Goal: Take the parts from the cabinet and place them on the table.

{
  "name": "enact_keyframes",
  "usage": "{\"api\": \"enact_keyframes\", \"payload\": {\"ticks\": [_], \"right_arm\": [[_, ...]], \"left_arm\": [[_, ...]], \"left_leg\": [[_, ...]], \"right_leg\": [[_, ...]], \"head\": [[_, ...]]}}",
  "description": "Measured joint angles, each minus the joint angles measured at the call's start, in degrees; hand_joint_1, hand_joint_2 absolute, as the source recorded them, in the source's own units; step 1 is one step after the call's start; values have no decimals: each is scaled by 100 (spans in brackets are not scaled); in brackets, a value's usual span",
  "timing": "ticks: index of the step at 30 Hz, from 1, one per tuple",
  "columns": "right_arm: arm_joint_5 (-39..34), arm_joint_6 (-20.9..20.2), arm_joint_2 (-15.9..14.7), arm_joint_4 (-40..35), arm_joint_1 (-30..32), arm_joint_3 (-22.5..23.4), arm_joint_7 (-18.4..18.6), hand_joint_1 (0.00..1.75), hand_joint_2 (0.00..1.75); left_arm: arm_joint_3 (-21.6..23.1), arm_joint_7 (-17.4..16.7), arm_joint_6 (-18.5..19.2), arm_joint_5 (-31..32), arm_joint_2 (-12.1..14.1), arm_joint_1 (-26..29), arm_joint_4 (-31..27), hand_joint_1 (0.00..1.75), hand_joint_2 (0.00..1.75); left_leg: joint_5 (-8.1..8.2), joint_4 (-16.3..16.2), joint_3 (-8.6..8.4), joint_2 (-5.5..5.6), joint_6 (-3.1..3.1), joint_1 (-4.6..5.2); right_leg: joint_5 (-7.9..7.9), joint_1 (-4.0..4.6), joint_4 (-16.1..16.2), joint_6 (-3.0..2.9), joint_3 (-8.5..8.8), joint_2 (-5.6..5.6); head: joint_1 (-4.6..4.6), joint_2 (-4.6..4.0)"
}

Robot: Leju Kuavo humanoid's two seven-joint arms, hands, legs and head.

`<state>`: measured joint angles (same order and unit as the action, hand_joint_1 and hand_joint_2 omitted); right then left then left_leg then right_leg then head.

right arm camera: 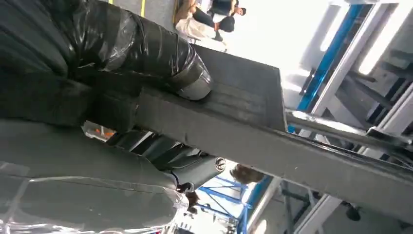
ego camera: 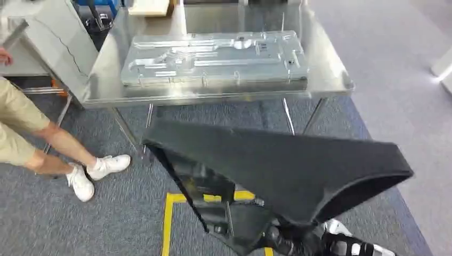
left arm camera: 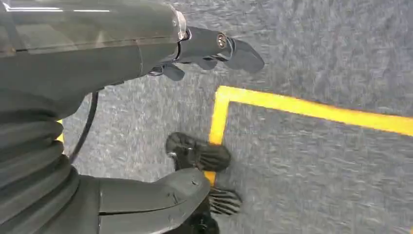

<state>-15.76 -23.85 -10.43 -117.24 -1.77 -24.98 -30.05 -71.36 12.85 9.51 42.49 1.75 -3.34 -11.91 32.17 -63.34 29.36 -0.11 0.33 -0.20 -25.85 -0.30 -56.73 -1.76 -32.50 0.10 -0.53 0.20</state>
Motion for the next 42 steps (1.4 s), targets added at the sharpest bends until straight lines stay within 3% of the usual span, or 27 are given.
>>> {"api": "enact_keyframes", "payload": {"ticks": [3,4,6,8,9,12,13,15,16,18,19,20,22,23,24,25,27,29,30,33,34,35,36,38,39,41,42], "right_arm": [[48,11,0,0,27,0,-13,175,175],[65,15,0,0,43,0,-17,175,175],[116,35,0,0,71,2,-28,175,175],[138,37,0,0,77,4,-46,175,175],[149,39,0,2,90,7,-57,175,175],[146,41,0,-31,106,24,-105,175,175],[149,39,0,-55,99,35,-105,175,175],[148,35,0,-85,92,50,-114,175,175],[149,35,0,-87,99,61,-118,175,175],[151,35,0,-87,129,74,-131,175,175],[151,35,0,-87,134,81,-138,175,175],[151,35,0,-87,135,83,-144,175,175],[164,35,0,-90,139,85,-157,175,175],[164,35,0,-92,138,87,-164,175,175],[168,35,-2,-92,146,92,-188,175,175],[181,35,0,-101,135,94,-192,175,175],[195,33,0,-146,140,94,-221,175,175],[210,33,-2,-160,145,98,-223,175,175],[214,24,-2,-173,135,98,-225,175,175],[216,0,7,-192,110,98,-258,175,175],[214,0,11,-192,108,98,-278,175,175],[214,-2,20,-192,108,98,-289,175,175],[210,-2,26,-192,107,98,-304,175,175],[210,-11,28,-210,101,98,-326,175,175],[208,-7,28,-225,101,98,-336,175,175],[216,2,33,-247,100,98,-348,175,175],[223,2,33,-275,113,98,-345,175,175]], "left_arm": [[-24,-46,-79,-18,24,39,0,0,175],[-39,-79,-114,-26,26,58,0,0,175],[-57,-118,-195,-35,55,75,0,0,175],[-94,-140,-256,-55,105,101,0,0,175],[-125,-155,-280,-57,120,103,0,0,175],[-149,-190,-311,-61,206,132,-4,0,175],[-153,-192,-311,-64,208,124,-4,0,175],[-162,-192,-311,-61,210,121,-4,0,175],[-168,-192,-311,-59,212,122,-4,0,175],[-177,-192,-295,-50,210,125,-4,0,175],[-181,-192,-291,-48,210,128,-4,0,175],[-184,-192,-291,-48,210,129,-4,0,175],[-184,-188,-287,-37,210,123,-4,0,175],[-184,-186,-284,-31,208,123,-4,0,175],[-186,-184,-278,-15,186,115,-2,0,175],[-186,-179,-276,-11,188,104,-4,0,175],[-186,-168,-269,6,186,119,-2,0,175],[-184,-162,-258,13,201,101,-4,0,175],[-184,-151,-256,13,199,94,-4,0,175],[-184,-127,-227,37,230,75,-4,0,175],[-184,-116,-217,50,230,90,-4,0,175],[-184,-114,-206,66,230,103,-4,0,175],[-184,-112,-193,79,230,102,-4,0,175],[-184,-96,-190,87,241,103,-4,0,175],[-184,-92,-188,87,256,105,-4,0,175],[-184,-77,-173,87,263,96,-4,0,175],[-184,-72,-173,89,267,110,-4,0,175]], "left_leg": [[507,-1058,776,-2,-80,-48],[472,-1038,872,-3,-94,-62],[-27,-386,741,-5,-93,-77],[-847,555,495,-7,-57,-75],[-684,550,526,-15,-61,-9],[-744,649,455,-4,100,4],[-756,678,344,21,133,-36],[-720,714,269,15,193,-44],[-684,713,245,17,210,-36],[-607,712,176,17,220,-19],[-566,713,123,18,221,-15],[-514,713,51,25,221,-8],[-402,717,-121,34,206,7],[-368,725,-164,34,195,9],[-327,734,-214,37,163,9],[-311,740,-172,50,129,6],[-312,716,-195,42,43,7],[-227,656,-237,42,-9,-5],[-192,442,-163,41,-41,-3],[328,-872,683,39,-121,-38],[437,-1078,874,39,-144,-43],[380,-1026,948,38,-151,-45],[182,-760,903,37,-135,-47],[-524,189,601,38,-84,-42],[-901,588,511,37,-18,-28],[-713,628,506,43,37,37],[-786,691,499,49,85,41]], "right_leg": [[-127,-5,-9,5,99,15],[-180,-10,-14,18,160,28],[-298,-24,-10,53,338,29],[-407,-42,37,112,492,29],[-434,-44,38,150,551,41],[-396,-34,37,283,609,49],[-429,-23,12,305,616,45],[-579,-46,-506,293,400,18],[-795,-45,-1050,308,59,19],[-1161,-42,-1757,343,-475,19],[-1153,-41,-1794,343,-590,19],[-984,-40,-1594,338,-584,19],[-314,-20,-712,272,-325,19],[-53,4,-394,234,-230,17],[122,54,-164,147,-229,-5],[45,67,-65,152,-241,-6],[97,71,-63,93,-240,18],[78,5,8,39,-57,17],[48,6,30,5,13,9],[-50,1,27,-4,96,16],[-87,1,26,-4,135,31],[-134,-4,26,2,197,51],[-184,-4,26,14,268,66],[-293,-4,30,39,434,69],[-333,-9,49,55,449,74],[-394,-3,56,152,451,111],[-360,-1,15,188,514,110]], "head": [[2,-2],[2,-2],[4,-2],[4,-2],[4,-2],[4,-2],[4,-2],[5,0],[7,-2],[7,0],[7,-2],[7,-2],[7,-2],[7,-2],[0,-2],[15,-2],[9,-2],[9,-2],[13,-2],[9,0],[9,-2],[9,0],[7,-2],[9,0],[11,-2],[11,-2],[4,-2]]}}
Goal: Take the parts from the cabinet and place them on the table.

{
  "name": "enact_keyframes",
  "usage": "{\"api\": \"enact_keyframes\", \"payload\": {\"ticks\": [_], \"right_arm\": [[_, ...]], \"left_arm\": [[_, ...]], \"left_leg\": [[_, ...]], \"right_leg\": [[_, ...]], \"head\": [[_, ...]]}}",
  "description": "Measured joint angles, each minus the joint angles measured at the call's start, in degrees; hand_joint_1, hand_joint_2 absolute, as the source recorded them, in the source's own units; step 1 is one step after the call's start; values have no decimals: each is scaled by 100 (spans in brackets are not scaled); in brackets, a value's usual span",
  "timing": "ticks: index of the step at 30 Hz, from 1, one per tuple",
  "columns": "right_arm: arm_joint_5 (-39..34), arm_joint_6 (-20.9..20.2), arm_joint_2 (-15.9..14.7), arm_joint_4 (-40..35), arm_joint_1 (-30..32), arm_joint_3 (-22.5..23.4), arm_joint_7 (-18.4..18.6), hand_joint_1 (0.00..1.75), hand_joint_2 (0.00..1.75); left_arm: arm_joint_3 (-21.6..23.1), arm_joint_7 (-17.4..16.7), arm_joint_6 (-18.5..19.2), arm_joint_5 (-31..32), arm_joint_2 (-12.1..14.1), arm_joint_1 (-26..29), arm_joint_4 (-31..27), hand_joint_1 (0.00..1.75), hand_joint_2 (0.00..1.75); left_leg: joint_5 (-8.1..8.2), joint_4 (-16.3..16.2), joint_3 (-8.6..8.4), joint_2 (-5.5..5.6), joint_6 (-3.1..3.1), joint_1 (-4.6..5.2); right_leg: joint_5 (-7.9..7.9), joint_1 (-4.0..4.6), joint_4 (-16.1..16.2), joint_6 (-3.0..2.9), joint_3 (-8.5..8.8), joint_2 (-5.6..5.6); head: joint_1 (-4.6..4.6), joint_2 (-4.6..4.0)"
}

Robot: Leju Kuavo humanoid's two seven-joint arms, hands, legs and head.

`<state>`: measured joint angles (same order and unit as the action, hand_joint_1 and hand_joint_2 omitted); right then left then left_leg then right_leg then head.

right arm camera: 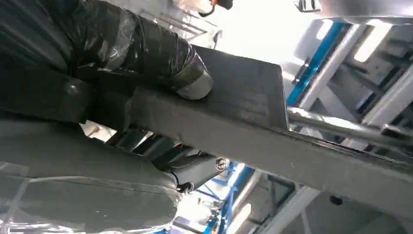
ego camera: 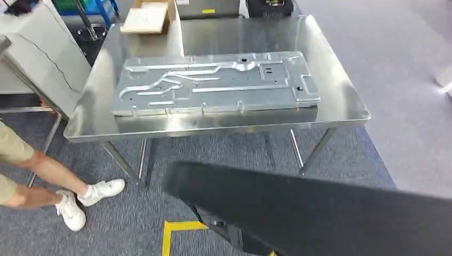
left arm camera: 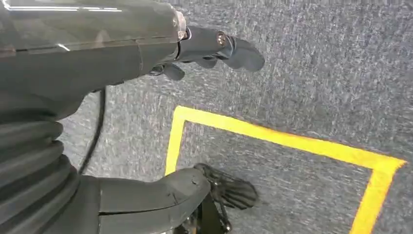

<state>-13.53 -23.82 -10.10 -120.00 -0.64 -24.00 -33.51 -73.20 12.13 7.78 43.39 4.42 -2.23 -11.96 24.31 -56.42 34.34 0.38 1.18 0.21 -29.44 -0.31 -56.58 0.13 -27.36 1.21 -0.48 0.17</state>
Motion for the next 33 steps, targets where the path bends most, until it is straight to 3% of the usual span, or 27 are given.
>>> {"api": "enact_keyframes", "payload": {"ticks": [1,3,4,7,8,10,12,13,14,15,17,18,19,22,23,24,25,27,28,29,32,33], "right_arm": [[-4,0,0,-18,8,2,-7,175,175],[-2,-7,0,-55,-4,7,-18,175,175],[-2,-4,0,-65,-19,9,-22,175,175],[0,-7,0,-63,13,9,-46,175,175],[2,-7,0,-63,19,9,-46,175,175],[9,-11,-2,-63,24,9,-48,175,175],[11,-9,-2,-65,23,11,-48,175,175],[11,-11,-2,-61,27,13,-48,175,175],[15,-9,0,-59,25,13,-48,175,175],[11,-9,0,-90,24,15,-55,175,175],[24,0,2,-105,30,26,-44,175,175],[26,-2,9,-107,33,26,-42,175,175],[26,-2,11,-109,30,26,-44,175,175],[28,-2,13,-109,47,26,-42,175,175],[28,-2,15,-109,49,26,-42,175,175],[33,2,13,-107,59,26,-42,175,175],[37,7,13,-107,62,26,-39,175,175],[42,9,15,-109,63,26,-37,175,175],[42,9,15,-107,61,26,-35,175,175],[44,11,15,-109,68,26,-35,175,175],[46,15,20,-118,73,28,-33,175,175],[53,13,20,-127,74,33,-29,175,175]], "left_arm": [[0,7,0,0,2,-1,0,0,175],[0,15,11,-2,-4,-13,0,0,175],[0,17,11,0,-4,-18,0,0,175],[0,22,17,0,-18,-10,0,0,175],[0,24,18,0,-18,-6,0,0,175],[0,26,20,0,-20,-8,0,0,175],[0,28,22,0,-22,-11,0,0,175],[0,26,22,0,-29,-11,0,0,175],[0,35,24,0,-29,-24,0,0,175],[0,35,24,2,-28,-34,0,0,175],[-2,35,24,0,-42,-23,0,0,175],[0,35,26,4,-46,-32,2,0,175],[0,46,31,0,-61,-49,2,0,175],[-2,48,31,0,-59,-56,0,0,175],[-2,50,35,0,-66,-37,2,0,175],[-2,55,35,0,-70,-25,2,0,175],[-2,61,39,0,-72,-21,2,0,175],[-4,70,39,0,-63,-18,0,0,175],[-7,70,39,0,-50,-18,0,0,175],[-7,70,48,0,-55,-28,0,0,175],[-9,74,46,-2,-46,10,0,0,175],[-11,72,48,0,-57,3,0,0,175]], "left_leg": [[4,16,-41,-9,36,-18],[13,72,-233,-4,92,-59],[49,72,-259,-3,127,-60],[157,66,-336,-6,129,-50],[200,66,-386,-5,126,-48],[307,66,-542,-2,116,-42],[437,74,-739,0,78,-36],[468,127,-765,-1,45,-39],[490,107,-802,9,24,-29],[513,113,-788,-1,-34,-39],[482,43,-852,2,-111,-27],[551,-90,-815,-8,-121,-44],[615,-413,-639,-7,-143,-44],[1151,-1645,216,-8,-203,-75],[1162,-1760,362,-8,-229,-76],[1014,-1632,379,-8,-235,-76],[733,-1275,290,-8,-212,-75],[-6,-252,-50,-9,-90,-37],[30,-101,-93,-7,-42,-9],[307,-51,-89,-10,-24,16],[112,91,-234,13,104,-21],[95,137,-355,3,81,-52]], "right_leg": [[32,14,-16,32,11,-3],[-82,7,-251,76,-6,-42],[-203,0,-619,98,-222,-55],[-756,-11,-1738,122,-1022,-62],[-755,-11,-1789,118,-1137,-69],[-321,-7,-1236,106,-1031,-85],[474,19,-175,27,-682,-92],[509,65,-169,-22,-671,-96],[391,87,-109,-27,-683,-98],[473,84,-90,-95,-678,-88],[431,58,-42,-195,-572,-55],[427,37,9,-219,-487,-71],[403,26,26,-248,-450,-75],[309,30,15,-261,-414,-74],[270,32,9,-259,-381,-65],[229,32,9,-252,-316,-59],[177,35,14,-243,-236,-59],[66,44,31,-226,-81,-70],[36,49,29,-200,-17,-71],[5,37,40,-157,-57,-46],[38,66,-51,-49,41,-51],[-39,72,-115,-25,39,-51]], "head": [[4,0],[7,0],[2,0],[4,0],[2,0],[4,0],[4,0],[2,0],[4,0],[4,0],[11,0],[9,0],[7,0],[4,0],[2,0],[4,0],[4,0],[4,0],[9,0],[4,0],[4,0],[4,0]]}}
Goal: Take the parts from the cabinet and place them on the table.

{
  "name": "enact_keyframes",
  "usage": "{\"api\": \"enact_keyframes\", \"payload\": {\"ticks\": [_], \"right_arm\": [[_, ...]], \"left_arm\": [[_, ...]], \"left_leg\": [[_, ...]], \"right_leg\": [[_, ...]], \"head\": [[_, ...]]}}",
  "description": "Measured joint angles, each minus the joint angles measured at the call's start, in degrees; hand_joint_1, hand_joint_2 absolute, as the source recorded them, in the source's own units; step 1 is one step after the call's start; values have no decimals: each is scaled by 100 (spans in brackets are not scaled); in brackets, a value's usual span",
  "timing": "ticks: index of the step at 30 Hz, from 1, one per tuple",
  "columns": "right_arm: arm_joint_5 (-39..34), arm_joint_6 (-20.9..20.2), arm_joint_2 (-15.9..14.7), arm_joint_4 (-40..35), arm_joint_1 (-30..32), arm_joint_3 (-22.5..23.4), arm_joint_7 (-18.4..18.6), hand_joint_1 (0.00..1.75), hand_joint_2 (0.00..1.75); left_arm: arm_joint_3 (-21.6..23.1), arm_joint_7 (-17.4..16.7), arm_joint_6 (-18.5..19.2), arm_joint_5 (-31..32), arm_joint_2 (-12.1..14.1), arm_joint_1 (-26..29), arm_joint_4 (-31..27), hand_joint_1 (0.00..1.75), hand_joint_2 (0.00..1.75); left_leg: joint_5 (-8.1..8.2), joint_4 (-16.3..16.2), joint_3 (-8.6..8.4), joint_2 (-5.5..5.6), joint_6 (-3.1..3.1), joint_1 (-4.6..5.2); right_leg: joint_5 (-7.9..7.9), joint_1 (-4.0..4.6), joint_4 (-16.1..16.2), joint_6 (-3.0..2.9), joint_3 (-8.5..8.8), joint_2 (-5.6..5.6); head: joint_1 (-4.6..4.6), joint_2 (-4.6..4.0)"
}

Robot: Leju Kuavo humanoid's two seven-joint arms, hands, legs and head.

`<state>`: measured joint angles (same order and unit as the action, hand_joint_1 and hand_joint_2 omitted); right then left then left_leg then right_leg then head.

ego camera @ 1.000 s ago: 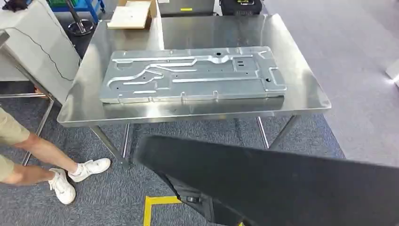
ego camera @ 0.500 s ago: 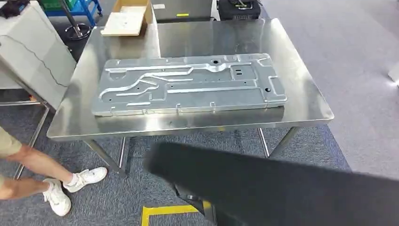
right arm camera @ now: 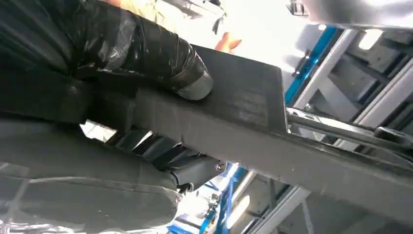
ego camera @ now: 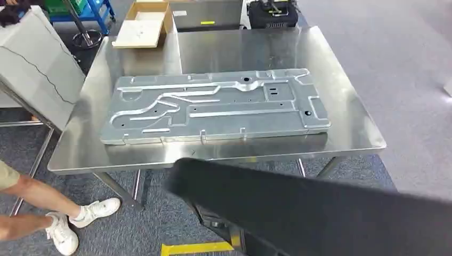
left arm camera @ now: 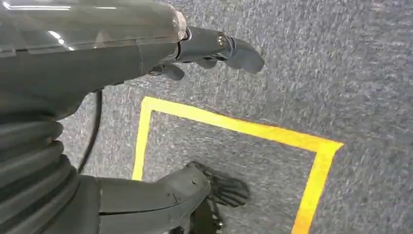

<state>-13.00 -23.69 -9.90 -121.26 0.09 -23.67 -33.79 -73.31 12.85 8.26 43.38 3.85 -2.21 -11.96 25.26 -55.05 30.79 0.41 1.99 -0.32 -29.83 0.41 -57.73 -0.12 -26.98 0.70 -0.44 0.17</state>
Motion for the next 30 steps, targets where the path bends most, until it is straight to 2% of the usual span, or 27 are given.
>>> {"api": "enact_keyframes", "payload": {"ticks": [1,2,4,5,6,7,9,10,11,12,13,15,16,17,19,20,21,22,23,25,26,27,28,30], "right_arm": [[7,-2,0,-4,-1,0,0,175,175],[9,-2,0,-15,-16,0,-4,175,175],[13,11,0,-15,8,0,-2,175,175],[15,13,0,-15,14,0,-2,175,175],[22,20,0,-15,20,0,2,175,175],[30,22,0,-15,23,0,9,175,175],[70,50,0,-15,33,0,37,175,175],[120,116,0,-15,43,0,40,175,175],[155,230,0,-13,46,4,74,175,175],[140,337,0,-11,3,13,101,175,175],[47,473,-11,2,-95,66,210,175,175],[-366,597,-79,219,-575,337,534,175,175],[-503,625,-114,379,-823,539,683,175,175],[-505,667,-171,591,-1079,759,822,175,175],[-101,882,-316,1183,-1615,1210,1057,175,175],[189,1026,-378,1470,-1865,1380,1152,175,175],[624,1225,-447,1827,-2101,1534,1252,175,175],[1013,1395,-527,2159,-2341,1616,1351,175,175],[1490,1607,-608,2543,-2634,1641,1463,175,175],[2542,2031,-697,3309,-3247,1604,1723,175,175],[3047,2246,-699,3716,-3559,1536,1826,175,175],[3601,2449,-699,4152,-3849,1404,1969,175,175],[4041,2576,-699,4492,-4095,1265,2082,175,175],[4970,2780,-684,5231,-4601,838,2312,175,175]], "left_arm": [[0,4,0,-2,-2,-15,0,0,175],[0,4,0,-2,-4,-29,0,0,175],[0,4,4,-2,-11,-28,0,0,175],[0,4,4,-2,-13,-18,0,0,175],[-2,4,4,-2,-15,-9,0,0,175],[-2,4,7,-2,-15,-10,0,0,175],[-4,6,7,-2,-20,-19,0,0,175],[-7,13,7,-2,-20,-8,0,0,175],[-18,21,19,2,-20,-23,0,0,175],[-22,30,37,44,-20,-26,0,0,175],[-22,37,70,85,-20,-21,0,0,175],[-22,46,116,151,0,-59,0,0,175],[-22,55,151,175,-2,-97,0,0,175],[-20,63,171,204,0,-138,0,0,175],[-15,74,210,260,11,-162,0,0,175],[-9,74,225,298,11,-155,0,0,175],[2,72,245,334,11,-144,0,0,175],[13,72,260,350,11,-141,0,0,175],[20,72,262,363,11,-143,0,0,175],[26,72,262,403,20,-149,0,0,175],[28,70,262,409,44,-156,0,0,175],[35,63,273,422,37,-174,2,0,175],[37,50,273,433,46,-178,2,0,175],[48,30,275,481,63,-197,2,0,175]], "left_leg": [[25,7,-47,-4,34,1],[58,4,-78,-4,64,1],[129,0,-111,-4,67,6],[171,-1,-158,-4,56,4],[221,-1,-227,-3,39,-5],[277,0,-311,1,22,-17],[411,7,-510,11,-32,-46],[463,50,-559,14,-66,-49],[487,51,-623,33,-104,-42],[529,67,-583,24,-154,-33],[542,64,-668,1,-194,-28],[546,25,-692,-7,-246,-15],[613,-113,-657,-8,-265,-34],[729,-439,-462,-11,-274,-37],[1137,-1454,200,-10,-301,-37],[1259,-1824,490,-10,-304,-37],[1214,-1934,659,-10,-289,-36],[1021,-1791,702,-11,-265,-36],[654,-1377,624,-10,-231,-33],[-205,-349,388,-20,-133,11],[-120,-309,427,-27,-103,36],[-74,-149,441,-34,-79,59],[-198,-197,431,-25,-67,67],[-208,-108,400,-26,-16,55]], "right_leg": [[-85,-12,-119,24,-29,-11],[-318,-26,-526,56,-280,-18],[-699,-63,-1386,109,-860,-23],[-736,-80,-1655,133,-1091,-28],[-590,-98,-1618,160,-1167,-36],[-337,-114,-1347,180,-1112,-38],[355,-126,-366,158,-791,-44],[610,-122,-12,137,-705,-61],[277,-80,-27,111,-745,-75],[293,-75,-54,38,-735,-75],[465,-94,-5,-15,-727,-62],[464,-124,16,-96,-639,-19],[455,-127,36,-119,-605,-27],[438,-125,36,-146,-595,-29],[405,-111,36,-171,-591,-34],[387,-103,35,-178,-580,-33],[362,-95,35,-173,-556,-31],[337,-86,32,-170,-518,-32],[306,-74,31,-166,-460,-33],[244,-65,39,-151,-373,-39],[248,-63,48,-135,-358,-37],[255,-68,54,-103,-423,-12],[235,-75,44,-64,-436,-3],[218,-56,83,2,-411,0]], "head": [[5,0],[2,0],[0,0],[0,0],[0,0],[0,2],[2,0],[2,0],[5,0],[5,0],[11,0],[7,0],[9,0],[2,0],[0,0],[0,0],[0,0],[0,0],[2,0],[2,0],[5,0],[-4,2],[-2,0],[-4,0]]}}
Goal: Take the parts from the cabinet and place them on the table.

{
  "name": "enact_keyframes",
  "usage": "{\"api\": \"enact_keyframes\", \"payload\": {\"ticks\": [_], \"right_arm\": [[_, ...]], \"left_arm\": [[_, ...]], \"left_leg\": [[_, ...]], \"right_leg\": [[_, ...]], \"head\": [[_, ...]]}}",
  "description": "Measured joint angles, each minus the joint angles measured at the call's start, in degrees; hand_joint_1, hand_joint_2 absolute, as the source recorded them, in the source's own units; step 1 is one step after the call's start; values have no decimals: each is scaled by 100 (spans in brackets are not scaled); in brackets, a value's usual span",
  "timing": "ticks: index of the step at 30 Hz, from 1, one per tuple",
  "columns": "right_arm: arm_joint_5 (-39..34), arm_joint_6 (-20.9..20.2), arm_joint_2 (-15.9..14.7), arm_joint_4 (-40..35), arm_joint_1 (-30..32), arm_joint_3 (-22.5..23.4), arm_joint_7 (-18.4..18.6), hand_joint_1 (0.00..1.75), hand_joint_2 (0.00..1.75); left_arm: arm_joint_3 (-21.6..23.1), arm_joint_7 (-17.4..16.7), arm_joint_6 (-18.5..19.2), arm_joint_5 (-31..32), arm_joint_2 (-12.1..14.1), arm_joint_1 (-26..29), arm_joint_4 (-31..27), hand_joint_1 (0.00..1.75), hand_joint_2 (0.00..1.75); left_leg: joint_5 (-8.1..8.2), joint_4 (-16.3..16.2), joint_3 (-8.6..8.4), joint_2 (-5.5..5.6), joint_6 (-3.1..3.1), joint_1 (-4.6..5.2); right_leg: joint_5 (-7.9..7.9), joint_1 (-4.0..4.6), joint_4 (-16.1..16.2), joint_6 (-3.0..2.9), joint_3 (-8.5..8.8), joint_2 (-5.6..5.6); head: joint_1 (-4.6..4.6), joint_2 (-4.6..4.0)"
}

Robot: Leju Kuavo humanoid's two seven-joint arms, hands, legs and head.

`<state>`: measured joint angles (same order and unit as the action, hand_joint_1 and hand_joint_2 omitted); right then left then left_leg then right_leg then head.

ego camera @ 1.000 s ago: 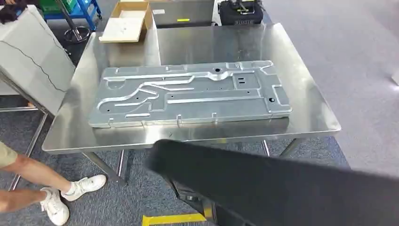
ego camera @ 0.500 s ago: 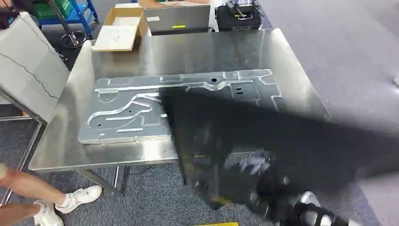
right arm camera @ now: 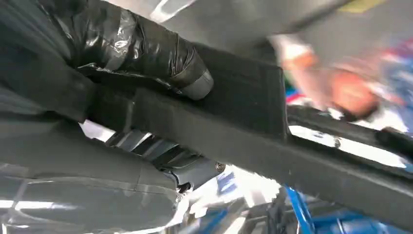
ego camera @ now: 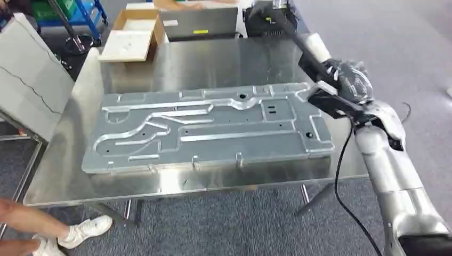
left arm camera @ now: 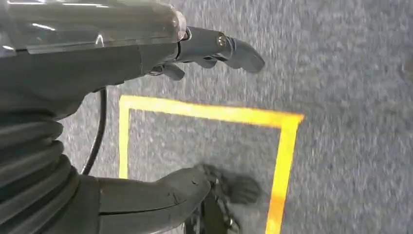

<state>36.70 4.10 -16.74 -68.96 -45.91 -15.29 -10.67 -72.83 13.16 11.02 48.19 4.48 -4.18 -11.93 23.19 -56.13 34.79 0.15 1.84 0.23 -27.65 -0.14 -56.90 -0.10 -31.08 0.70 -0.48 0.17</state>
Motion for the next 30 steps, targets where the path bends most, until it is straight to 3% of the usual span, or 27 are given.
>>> {"api": "enact_keyframes", "payload": {"ticks": [1,2,5,6,7,8,10,11,13,15,17,18,20,21,22,23,25,26,29,30], "right_arm": [[283,68,13,267,-183,-162,88,175,175],[560,131,89,575,-417,-365,179,175,175],[1207,156,300,1404,-912,-981,374,175,175],[1389,123,378,1686,-1003,-1174,383,175,175],[1544,96,464,1925,-1088,-1346,383,175,175],[1721,97,560,2176,-1163,-1554,374,175,175],[1938,105,732,2558,-1318,-1885,313,175,175],[1987,125,809,2724,-1366,-2006,289,175,175],[2035,190,998,2961,-1400,-2217,228,175,175],[2053,237,1148,3132,-1399,-2362,160,175,175],[2037,313,1318,3248,-1402,-2475,77,175,175],[2011,342,1382,3294,-1400,-2513,40,175,175],[1974,359,1568,3386,-1359,-2613,3,175,175],[1972,363,1657,3443,-1315,-2659,2,175,175],[1972,370,1732,3480,-1267,-2696,5,175,175],[1970,372,1797,3517,-1216,-2731,16,175,175],[1948,379,1973,3584,-1163,-2755,44,175,175],[1939,390,2057,3622,-1151,-2764,66,175,175],[1876,424,2242,3698,-1110,-2801,70,175,175],[1856,433,2278,3716,-1085,-2803,66,0,0]], "left_arm": [[7,-9,4,28,0,-16,0,0,175],[13,-9,26,52,0,-42,0,0,175],[20,9,70,112,0,-108,0,0,175],[26,24,94,153,0,-116,0,0,175],[35,35,107,164,0,-106,0,0,175],[50,59,122,193,0,-100,0,0,175],[83,96,166,241,0,-113,0,0,175],[105,107,168,252,2,-118,0,0,175],[149,125,170,286,11,-146,0,0,175],[162,125,175,308,9,-146,0,0,175],[179,120,179,343,9,-161,0,0,175],[190,120,179,345,11,-170,0,0,175],[205,131,184,359,11,-188,0,0,175],[214,144,192,361,9,-194,0,0,175],[227,157,210,374,9,-199,0,0,175],[247,182,210,396,9,-201,0,0,175],[291,260,227,413,11,-211,0,0,175],[299,297,240,431,15,-225,0,0,175],[323,380,267,461,22,-281,0,0,175],[339,404,284,461,22,-285,0,0,175]], "left_leg": [[-33,63,-58,-13,1,-56],[-21,89,-77,-5,25,-64],[42,80,-113,-8,56,-63],[74,71,-141,6,49,-71],[117,56,-190,24,29,-84],[173,27,-240,38,4,-94],[295,-49,-326,64,-55,-105],[327,-34,-340,70,-97,-82],[346,-81,-304,81,-160,-83],[345,-7,-336,76,-216,-99],[537,-262,-236,22,-281,-109],[713,-642,-57,15,-301,-110],[1083,-1645,487,15,-328,-111],[1100,-1934,686,15,-327,-111],[970,-1912,736,15,-317,-111],[726,-1637,654,15,-300,-110],[79,-600,236,15,-244,-102],[22,-257,52,26,-212,-85],[95,-118,2,29,-167,-45],[96,-104,-3,28,-154,-45]], "right_leg": [[-69,-24,-59,15,-21,-22],[-223,-12,-334,26,-154,-37],[-703,-47,-1706,83,-935,-39],[-662,-68,-1905,102,-1098,-40],[-465,-89,-1805,118,-1117,-43],[-156,-111,-1453,126,-1006,-46],[505,-143,-479,133,-662,-70],[432,-107,-406,128,-590,-68],[314,-90,-200,43,-506,-43],[309,-76,-158,-6,-497,-29],[293,-113,-114,-94,-431,-37],[279,-109,-115,-118,-420,-33],[249,-91,-124,-159,-401,-25],[229,-75,-132,-172,-387,-14],[204,-68,-141,-171,-360,-11],[177,-63,-142,-169,-322,-7],[119,-57,-139,-151,-218,0],[93,-54,-116,-134,-187,5],[99,-32,-118,-72,-232,19],[105,-32,-90,-38,-215,20]], "head": [[2,0],[4,0],[4,0],[2,0],[4,0],[4,2],[4,0],[4,0],[4,2],[4,0],[4,0],[4,0],[4,0],[4,0],[4,0],[4,0],[4,0],[7,2],[4,0],[4,0]]}}
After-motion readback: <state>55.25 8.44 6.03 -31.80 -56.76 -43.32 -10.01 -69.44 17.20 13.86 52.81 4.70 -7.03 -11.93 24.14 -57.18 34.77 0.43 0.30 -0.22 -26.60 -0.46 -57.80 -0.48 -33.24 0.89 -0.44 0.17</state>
